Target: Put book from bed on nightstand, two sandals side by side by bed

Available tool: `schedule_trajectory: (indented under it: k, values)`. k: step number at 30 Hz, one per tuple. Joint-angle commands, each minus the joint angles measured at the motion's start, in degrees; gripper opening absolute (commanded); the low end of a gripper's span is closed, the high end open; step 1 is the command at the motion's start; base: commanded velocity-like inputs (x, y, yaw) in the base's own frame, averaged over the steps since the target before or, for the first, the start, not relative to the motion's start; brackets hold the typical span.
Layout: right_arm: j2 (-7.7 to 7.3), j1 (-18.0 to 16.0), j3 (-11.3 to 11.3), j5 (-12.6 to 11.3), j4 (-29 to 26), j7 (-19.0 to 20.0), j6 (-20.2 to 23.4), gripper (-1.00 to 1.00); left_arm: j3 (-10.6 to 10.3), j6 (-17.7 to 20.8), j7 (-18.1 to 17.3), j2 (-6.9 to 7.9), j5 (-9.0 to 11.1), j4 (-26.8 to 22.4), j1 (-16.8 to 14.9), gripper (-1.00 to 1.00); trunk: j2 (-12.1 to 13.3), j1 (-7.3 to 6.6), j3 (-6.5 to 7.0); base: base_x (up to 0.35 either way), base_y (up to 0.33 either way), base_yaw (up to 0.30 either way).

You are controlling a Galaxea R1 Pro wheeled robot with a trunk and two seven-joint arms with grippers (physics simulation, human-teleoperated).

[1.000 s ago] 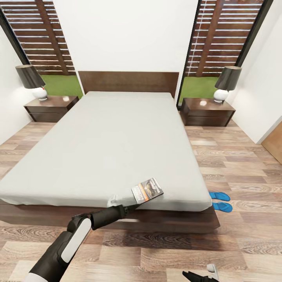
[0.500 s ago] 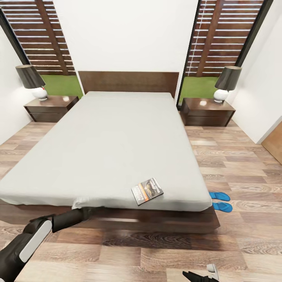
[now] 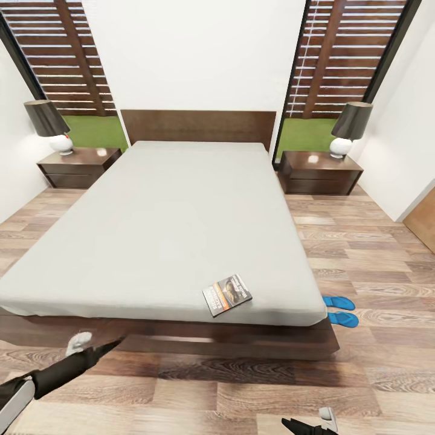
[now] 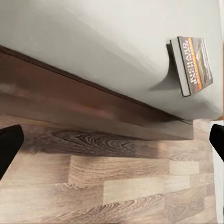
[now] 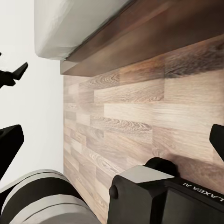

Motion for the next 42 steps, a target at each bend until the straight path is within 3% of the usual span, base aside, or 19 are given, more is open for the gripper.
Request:
schedule_trajectory:
  k: [1, 5, 8, 9, 10, 12, 15, 19, 23, 25, 28, 32, 36, 39, 42]
  values:
    - [-0.02, -0.1, 0.3, -0.4, 0.2, 0.1, -0.3, 1.00, -0.3, -2.5, -0.1, 0.08, 0.6, 3.0, 0.0, 1.00, 0.0, 0.00, -0.04, 0.000, 0.000, 0.000]
    - [-0.02, -0.1, 0.3, -0.4, 0.2, 0.1, -0.3, 1.00, -0.4, -12.6, 0.1, -0.01, 0.5, 12.5, 0.0, 1.00, 0.0, 0.00, -0.04, 0.000, 0.000, 0.000]
    - [-0.02, -0.1, 0.3, -0.4, 0.2, 0.1, -0.3, 1.00, -1.4, -16.8, 0.5, -0.20, -1.4, 14.7, 0.0, 1.00, 0.0, 0.00, -0.04, 0.000, 0.000, 0.000]
    - [-0.02, -0.1, 0.2, -0.5, 0.2, 0.1, -0.3, 1.00, -2.8, -18.0, 1.4, -0.33, -4.6, 15.5, 0.0, 1.00, 0.0, 0.00, -0.04, 0.000, 0.000, 0.000]
    - [-0.02, -0.1, 0.2, -0.5, 0.2, 0.1, -0.3, 1.00, -3.1, -18.3, 1.8, -0.40, -5.8, 15.7, 0.0, 1.00, 0.0, 0.00, -0.04, 0.000, 0.000, 0.000]
    - [-0.02, -0.1, 0.2, -0.5, 0.2, 0.1, -0.3, 1.00, -4.1, -19.1, 4.4, -1.04, -10.2, 16.5, 0.0, 1.00, 0.0, 0.00, -0.04, 0.000, 0.000, 0.000]
    - [-0.02, -0.1, 0.1, -0.6, 0.1, 0.1, -0.3, 1.00, -4.6, -20.9, 8.7, -2.44, -13.9, 17.0, 0.0, 1.00, 0.0, 0.00, -0.04, 0.000, 0.000, 0.000]
    - [-0.02, -0.1, 0.1, -0.7, 0.1, 0.2, -0.3, 1.00, -4.9, -21.7, 10.7, -3.58, -14.9, 17.6, 0.0, 1.00, 0.0, 0.00, -0.04, 0.000, 0.000, 0.000]
    - [-0.02, -0.1, 0.1, -0.8, 0.1, 0.2, -0.3, 1.00, -5.2, -21.8, 11.1, -3.79, -15.1, 17.7, 0.0, 1.00, 0.0, 0.00, -0.04, 0.000, 0.000, 0.000]
    - [-0.02, -0.1, 0.1, -0.8, 0.1, 0.2, -0.3, 1.00, -6.3, -21.8, 11.1, -3.82, -15.1, 17.8, 0.0, 1.00, 0.0, 0.00, -0.04, 0.000, 0.000, 0.000]
    - [-0.02, -0.1, 0.1, -0.8, 0.1, 0.2, -0.3, 1.00, -9.8, -21.8, 12.3, -3.84, -15.1, 17.9, 0.0, 1.00, 0.0, 0.00, -0.04, 0.000, 0.000, 0.000]
    - [-0.02, -0.1, 0.1, -0.8, 0.1, 0.2, -0.3, 1.00, -16.2, -21.8, 17.0, -4.07, -15.1, 18.2, 0.0, 1.00, 0.0, 0.00, -0.04, 0.000, 0.000, 0.000]
    - [0.01, -0.1, 0.1, -0.8, 0.0, -0.4, -0.3, 1.00, -22.0, -21.8, 18.6, -4.82, -15.1, 19.3, 0.0, 1.00, 0.0, 0.00, -0.04, 0.000, 0.000, 0.000]
    - [0.56, -0.1, 0.1, -0.8, -0.1, -4.1, -0.3, 1.00, -25.5, -21.9, 18.9, -5.37, -15.1, 21.1, 0.0, 1.00, 0.0, 0.00, -0.04, 0.000, 0.000, 0.000]
    - [3.28, -0.1, 0.1, -0.8, -0.2, -12.1, -0.3, 1.00, -27.2, -22.2, 19.1, -5.80, -15.1, 22.1, 0.0, 1.00, 0.0, 0.00, -0.04, 0.000, 0.000, 0.000]
